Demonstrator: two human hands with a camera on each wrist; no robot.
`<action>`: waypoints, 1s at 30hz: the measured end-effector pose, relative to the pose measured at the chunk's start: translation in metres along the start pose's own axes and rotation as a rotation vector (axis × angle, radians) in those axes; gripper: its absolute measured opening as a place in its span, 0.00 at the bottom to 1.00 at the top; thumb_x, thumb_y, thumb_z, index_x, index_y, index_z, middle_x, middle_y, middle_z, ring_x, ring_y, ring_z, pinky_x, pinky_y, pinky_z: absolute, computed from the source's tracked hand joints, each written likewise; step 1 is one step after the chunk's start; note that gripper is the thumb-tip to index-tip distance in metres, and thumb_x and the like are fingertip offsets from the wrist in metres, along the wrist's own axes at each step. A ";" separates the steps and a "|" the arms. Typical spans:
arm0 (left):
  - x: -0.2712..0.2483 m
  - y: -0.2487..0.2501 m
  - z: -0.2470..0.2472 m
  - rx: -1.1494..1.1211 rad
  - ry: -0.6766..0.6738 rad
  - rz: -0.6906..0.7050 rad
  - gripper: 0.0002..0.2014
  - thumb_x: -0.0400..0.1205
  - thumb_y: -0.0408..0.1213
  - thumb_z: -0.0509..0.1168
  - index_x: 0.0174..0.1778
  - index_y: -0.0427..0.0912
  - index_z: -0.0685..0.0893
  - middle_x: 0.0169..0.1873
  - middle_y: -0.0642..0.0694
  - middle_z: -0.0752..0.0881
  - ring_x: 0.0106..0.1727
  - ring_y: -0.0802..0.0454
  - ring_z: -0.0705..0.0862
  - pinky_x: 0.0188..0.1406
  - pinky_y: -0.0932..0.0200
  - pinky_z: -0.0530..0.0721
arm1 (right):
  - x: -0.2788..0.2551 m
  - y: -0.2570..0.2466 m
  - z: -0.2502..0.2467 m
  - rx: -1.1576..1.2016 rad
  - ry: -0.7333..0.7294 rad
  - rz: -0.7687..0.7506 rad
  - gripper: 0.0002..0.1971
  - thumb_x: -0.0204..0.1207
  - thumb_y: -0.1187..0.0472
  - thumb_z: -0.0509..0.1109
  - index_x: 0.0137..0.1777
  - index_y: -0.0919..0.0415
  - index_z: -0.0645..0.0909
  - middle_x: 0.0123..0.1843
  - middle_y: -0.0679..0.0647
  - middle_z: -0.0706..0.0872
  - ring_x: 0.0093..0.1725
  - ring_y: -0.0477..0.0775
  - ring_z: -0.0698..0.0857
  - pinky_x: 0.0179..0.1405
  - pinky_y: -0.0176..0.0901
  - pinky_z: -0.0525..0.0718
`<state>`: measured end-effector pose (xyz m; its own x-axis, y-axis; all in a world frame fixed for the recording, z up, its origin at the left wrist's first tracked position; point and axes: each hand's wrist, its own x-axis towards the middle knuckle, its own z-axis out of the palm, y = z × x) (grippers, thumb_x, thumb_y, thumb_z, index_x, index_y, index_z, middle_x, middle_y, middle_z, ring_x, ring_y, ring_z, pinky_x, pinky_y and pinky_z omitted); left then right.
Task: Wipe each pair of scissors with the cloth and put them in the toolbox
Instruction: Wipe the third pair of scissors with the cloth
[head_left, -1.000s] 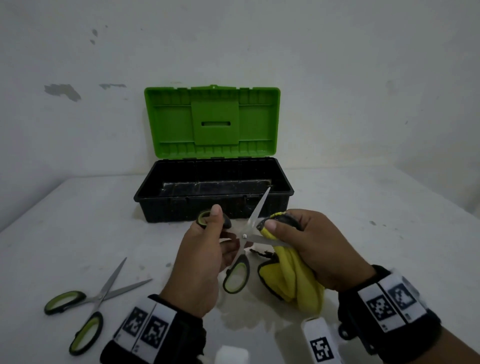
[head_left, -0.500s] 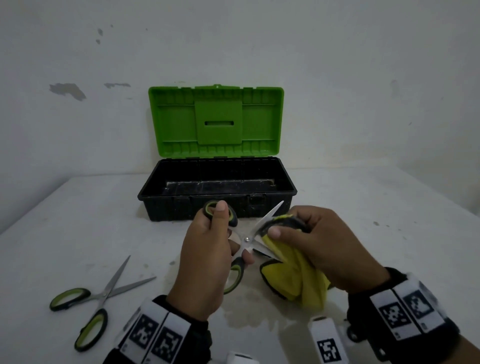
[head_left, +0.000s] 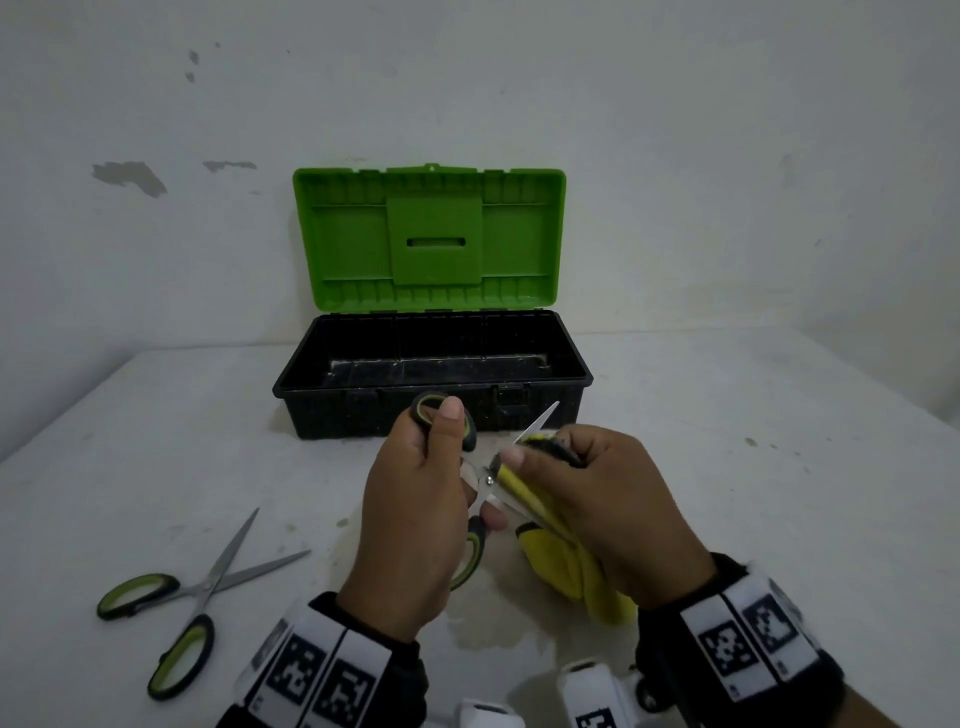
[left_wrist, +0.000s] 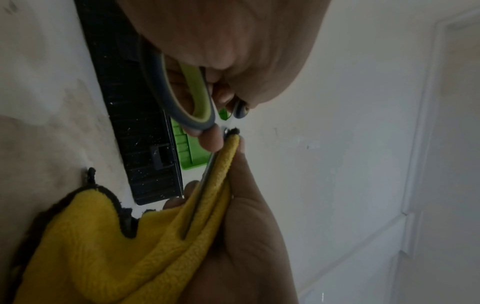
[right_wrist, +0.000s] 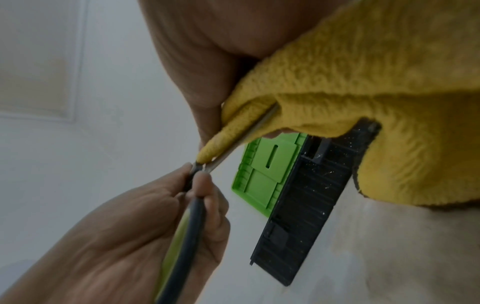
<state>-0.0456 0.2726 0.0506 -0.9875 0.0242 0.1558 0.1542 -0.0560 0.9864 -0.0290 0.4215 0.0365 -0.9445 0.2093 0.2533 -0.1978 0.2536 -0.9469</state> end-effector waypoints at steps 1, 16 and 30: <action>0.000 0.000 0.000 0.001 -0.003 0.000 0.16 0.86 0.53 0.56 0.44 0.46 0.79 0.29 0.25 0.74 0.33 0.20 0.80 0.19 0.61 0.81 | 0.002 0.002 -0.001 -0.002 0.051 0.005 0.24 0.70 0.49 0.82 0.31 0.70 0.80 0.24 0.55 0.76 0.25 0.50 0.73 0.24 0.39 0.76; -0.009 0.004 0.002 0.024 -0.004 -0.013 0.17 0.86 0.53 0.56 0.46 0.43 0.79 0.18 0.48 0.69 0.20 0.46 0.80 0.19 0.57 0.83 | -0.019 -0.003 0.007 0.115 0.015 0.027 0.19 0.70 0.50 0.82 0.38 0.68 0.88 0.32 0.61 0.89 0.31 0.59 0.84 0.32 0.52 0.85; -0.025 0.016 0.009 0.017 -0.040 -0.042 0.17 0.88 0.49 0.56 0.42 0.38 0.77 0.14 0.55 0.67 0.14 0.57 0.72 0.26 0.42 0.89 | -0.027 -0.001 -0.009 0.190 0.103 0.095 0.13 0.70 0.51 0.82 0.40 0.61 0.92 0.40 0.69 0.91 0.39 0.62 0.89 0.45 0.67 0.89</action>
<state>-0.0181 0.2805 0.0627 -0.9911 0.0661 0.1154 0.1132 -0.0369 0.9929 -0.0014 0.4237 0.0327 -0.9313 0.3217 0.1706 -0.1640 0.0478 -0.9853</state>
